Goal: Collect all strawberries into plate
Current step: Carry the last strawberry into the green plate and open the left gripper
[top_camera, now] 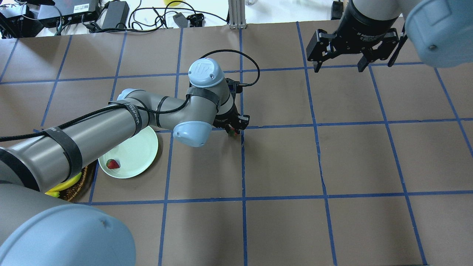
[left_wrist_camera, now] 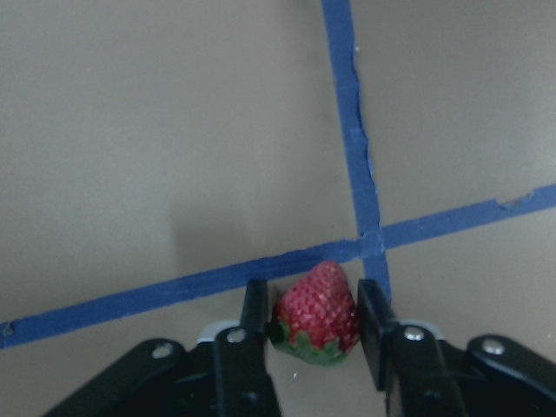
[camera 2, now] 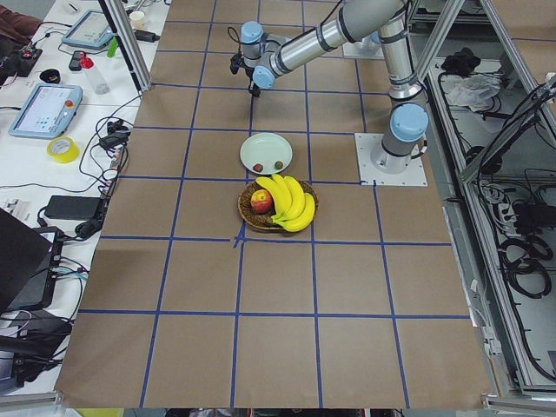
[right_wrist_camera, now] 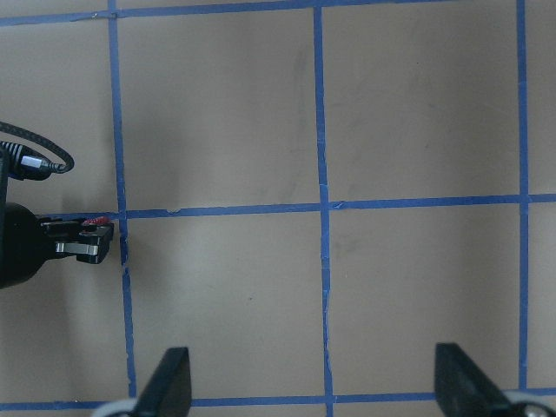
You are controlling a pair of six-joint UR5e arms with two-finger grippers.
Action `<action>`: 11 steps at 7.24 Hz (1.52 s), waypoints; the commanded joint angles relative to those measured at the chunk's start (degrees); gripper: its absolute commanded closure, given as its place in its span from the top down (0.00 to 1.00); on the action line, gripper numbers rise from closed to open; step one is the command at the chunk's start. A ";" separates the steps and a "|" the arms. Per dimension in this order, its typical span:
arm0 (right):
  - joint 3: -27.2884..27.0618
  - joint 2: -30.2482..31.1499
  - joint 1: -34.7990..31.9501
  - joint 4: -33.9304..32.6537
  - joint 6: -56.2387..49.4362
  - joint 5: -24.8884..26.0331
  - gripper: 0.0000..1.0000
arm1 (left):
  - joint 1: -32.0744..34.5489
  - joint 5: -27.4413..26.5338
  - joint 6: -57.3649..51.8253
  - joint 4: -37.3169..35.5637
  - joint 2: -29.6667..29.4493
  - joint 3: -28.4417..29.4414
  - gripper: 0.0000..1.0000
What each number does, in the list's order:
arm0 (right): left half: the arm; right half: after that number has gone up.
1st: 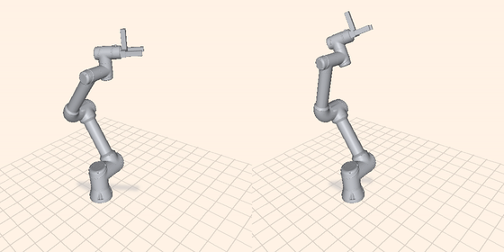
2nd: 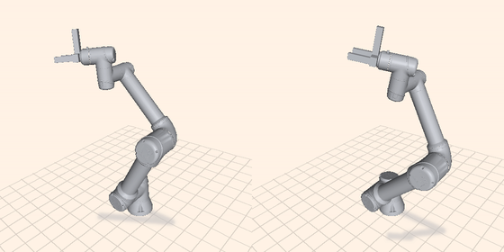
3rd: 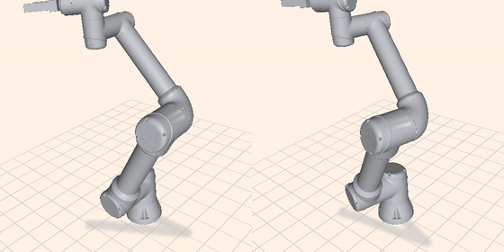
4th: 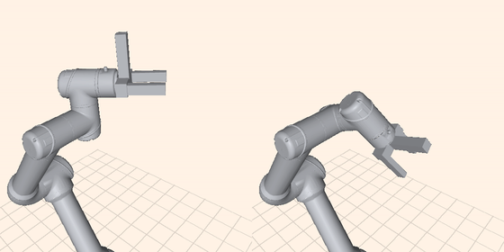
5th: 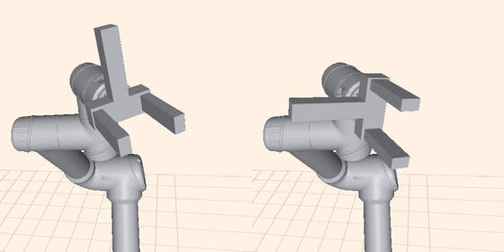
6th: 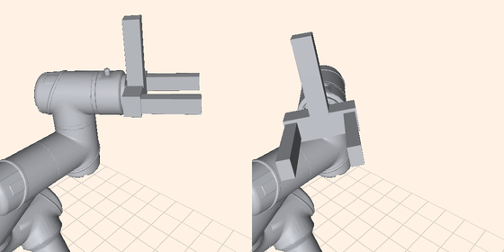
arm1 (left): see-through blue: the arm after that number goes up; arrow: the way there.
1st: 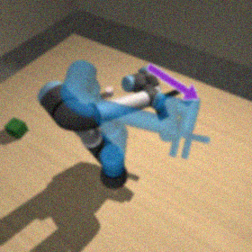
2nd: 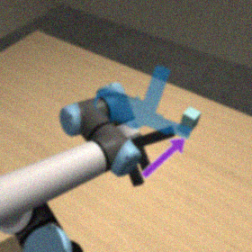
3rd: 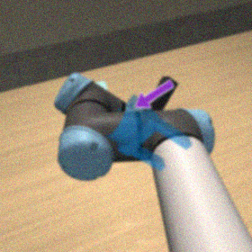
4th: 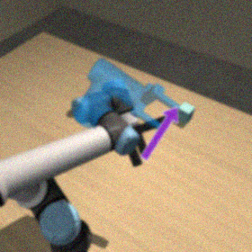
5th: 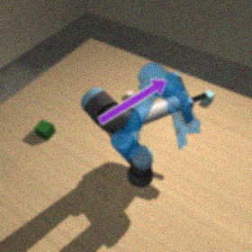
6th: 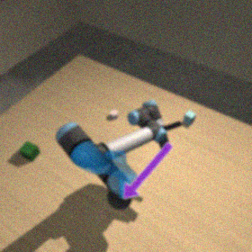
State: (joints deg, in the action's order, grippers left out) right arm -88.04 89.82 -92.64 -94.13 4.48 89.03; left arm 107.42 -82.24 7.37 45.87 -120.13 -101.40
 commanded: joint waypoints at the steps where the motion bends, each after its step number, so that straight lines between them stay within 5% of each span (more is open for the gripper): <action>1: -0.03 0.00 0.00 0.00 0.00 0.00 1.00 | -0.37 -0.46 0.10 0.36 1.64 1.28 0.00; 7: -0.03 0.00 0.00 0.00 0.00 -0.09 1.00 | -26.35 -11.09 -8.70 27.05 12.63 3.14 0.00; 11: -0.03 0.00 0.00 0.00 0.00 0.00 1.00 | -27.88 -11.01 -4.47 28.75 12.82 -2.55 0.00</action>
State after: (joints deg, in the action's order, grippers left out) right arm -88.06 89.82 -92.64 -94.13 4.48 88.96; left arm 79.83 -93.23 2.75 74.55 -107.10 -101.18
